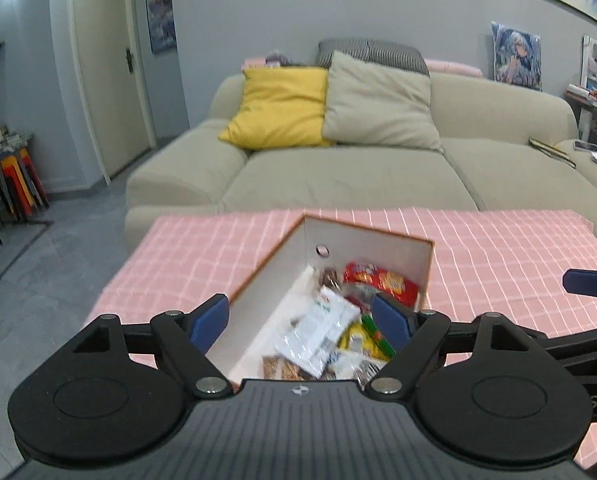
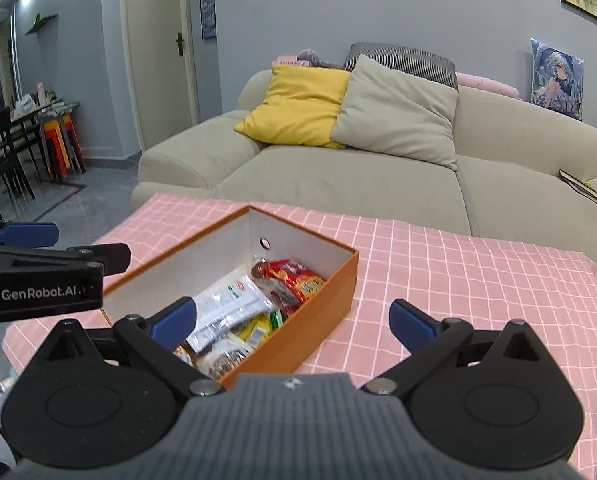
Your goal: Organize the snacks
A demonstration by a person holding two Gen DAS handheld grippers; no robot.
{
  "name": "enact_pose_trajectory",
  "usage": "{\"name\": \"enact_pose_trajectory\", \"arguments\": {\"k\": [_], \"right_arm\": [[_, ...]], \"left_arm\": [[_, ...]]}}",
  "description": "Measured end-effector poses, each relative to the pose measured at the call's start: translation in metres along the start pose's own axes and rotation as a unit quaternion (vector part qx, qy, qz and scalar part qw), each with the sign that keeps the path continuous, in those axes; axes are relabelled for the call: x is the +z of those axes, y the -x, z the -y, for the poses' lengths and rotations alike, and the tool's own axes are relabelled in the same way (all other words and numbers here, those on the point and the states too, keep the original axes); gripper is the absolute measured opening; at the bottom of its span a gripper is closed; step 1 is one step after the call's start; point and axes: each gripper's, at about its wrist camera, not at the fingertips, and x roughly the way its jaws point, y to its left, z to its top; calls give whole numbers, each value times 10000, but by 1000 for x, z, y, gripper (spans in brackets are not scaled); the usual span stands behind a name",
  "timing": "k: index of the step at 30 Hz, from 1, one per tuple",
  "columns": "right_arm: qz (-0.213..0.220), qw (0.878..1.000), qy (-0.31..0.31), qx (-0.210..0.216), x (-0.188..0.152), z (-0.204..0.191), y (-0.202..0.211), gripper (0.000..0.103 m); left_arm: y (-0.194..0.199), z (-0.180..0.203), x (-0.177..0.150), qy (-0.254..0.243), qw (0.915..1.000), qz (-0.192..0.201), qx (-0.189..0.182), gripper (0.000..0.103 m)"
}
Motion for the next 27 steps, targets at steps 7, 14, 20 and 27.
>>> {"name": "enact_pose_trajectory", "arguments": {"k": [7,14,20,27], "right_arm": [[-231,9997,-19,-35,-10,3,-14,99],[-425,9988,-222,-30,-13,9,-22,99],[-397,9990,-199,-8,-14,8,-20,99],[-408,9989,-229,-11,-15,10,-19,99]], "left_arm": [[-11,-4,-11,149,9994,-319,63,95],[-13,-8,-16,136,9984,-506,214,95],[-11,-5,-15,69,9982,-548,248,95],[-9,-6,-14,32,9982,-541,271,95]]}}
